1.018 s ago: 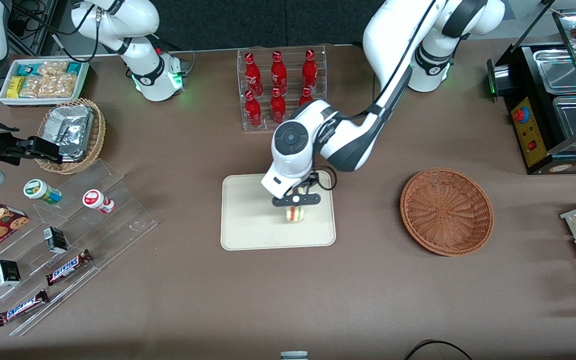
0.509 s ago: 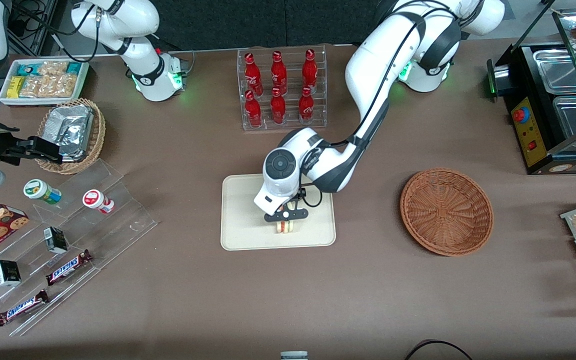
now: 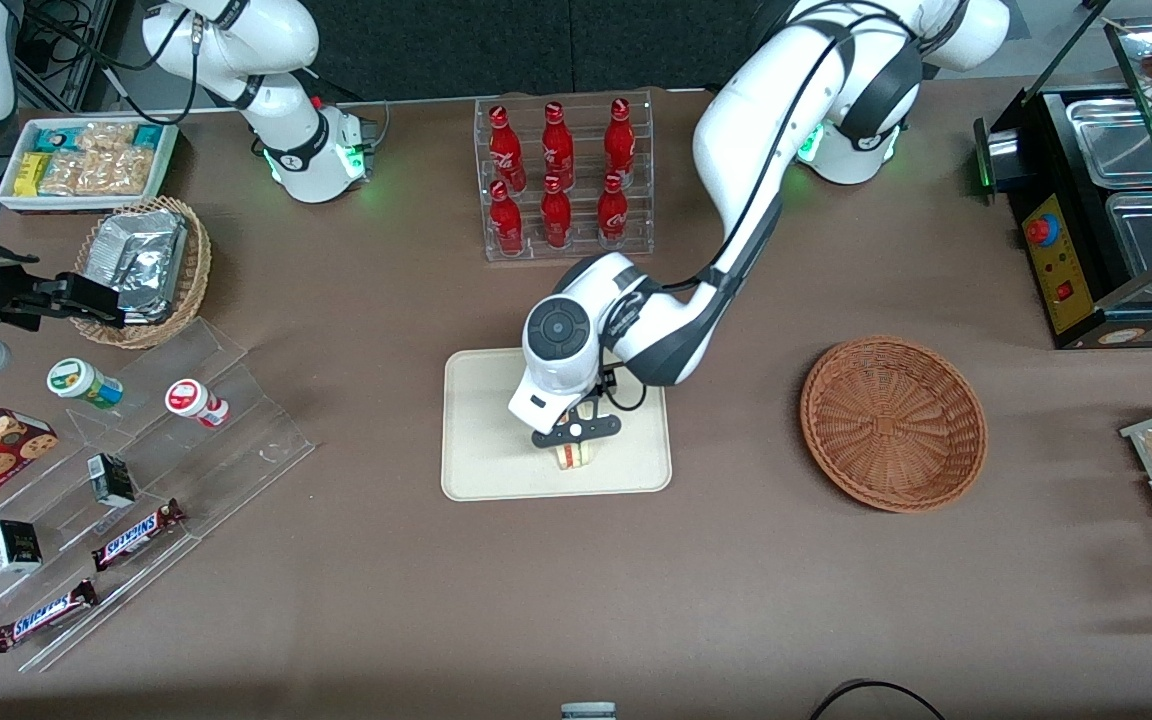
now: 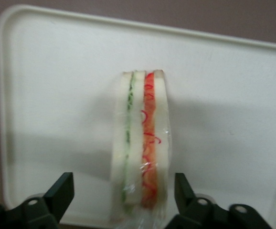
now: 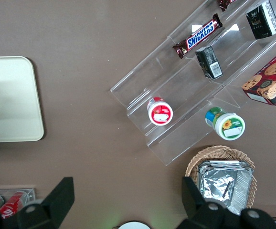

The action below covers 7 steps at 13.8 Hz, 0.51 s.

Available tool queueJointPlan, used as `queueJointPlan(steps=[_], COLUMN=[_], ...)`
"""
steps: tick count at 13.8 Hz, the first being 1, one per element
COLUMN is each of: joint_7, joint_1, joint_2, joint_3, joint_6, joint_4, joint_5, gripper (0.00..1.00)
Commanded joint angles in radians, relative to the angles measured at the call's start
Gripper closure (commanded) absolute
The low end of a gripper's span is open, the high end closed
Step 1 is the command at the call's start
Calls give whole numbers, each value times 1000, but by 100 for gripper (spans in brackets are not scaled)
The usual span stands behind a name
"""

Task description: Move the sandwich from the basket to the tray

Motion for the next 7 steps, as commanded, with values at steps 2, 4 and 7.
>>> queueJointPlan(steps=[2,4,7], joint_7=[155,322,465], joint_1=[145,234,319], joint_2=[-261,-403,-560], joint_3=[-13,-11,-6], joint_6=[-89,-51,131], joint_4=[-228,-440,-744], joint_5=[-76,-104,-94], gripper=[1,1,1])
